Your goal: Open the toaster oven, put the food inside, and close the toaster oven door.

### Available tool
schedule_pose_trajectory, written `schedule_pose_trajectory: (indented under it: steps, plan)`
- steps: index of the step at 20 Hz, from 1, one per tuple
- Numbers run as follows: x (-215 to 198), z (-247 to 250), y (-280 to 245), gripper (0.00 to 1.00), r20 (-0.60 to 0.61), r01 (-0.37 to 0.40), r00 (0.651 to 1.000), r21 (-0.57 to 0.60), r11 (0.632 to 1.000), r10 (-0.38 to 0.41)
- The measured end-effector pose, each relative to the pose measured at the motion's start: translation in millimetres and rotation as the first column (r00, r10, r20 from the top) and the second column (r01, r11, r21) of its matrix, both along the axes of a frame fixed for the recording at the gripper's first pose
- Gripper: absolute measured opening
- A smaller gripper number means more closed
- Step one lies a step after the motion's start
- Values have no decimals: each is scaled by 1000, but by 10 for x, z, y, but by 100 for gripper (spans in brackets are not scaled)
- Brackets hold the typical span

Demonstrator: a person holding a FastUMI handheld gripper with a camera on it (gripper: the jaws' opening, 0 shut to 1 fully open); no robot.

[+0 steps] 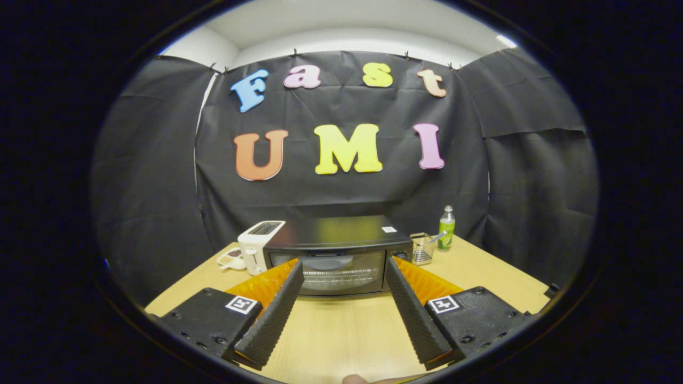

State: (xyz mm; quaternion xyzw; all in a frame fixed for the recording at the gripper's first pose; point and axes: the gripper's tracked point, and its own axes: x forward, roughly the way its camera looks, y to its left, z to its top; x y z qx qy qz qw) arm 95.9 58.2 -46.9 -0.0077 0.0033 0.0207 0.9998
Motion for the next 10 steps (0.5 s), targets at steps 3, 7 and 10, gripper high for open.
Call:
schedule_pose_trajectory:
  steps: [3, 7, 10]
  plan:
    - [-319, 326, -99, 100, 43, 5, 999, -1, 1000, -5]
    - [-724, 690, -178, 100, 90, -10, 996, 6, 1000, 9]
    - [-951, 862, -249, 100, 113, -11, 994, 0, 1000, 11]
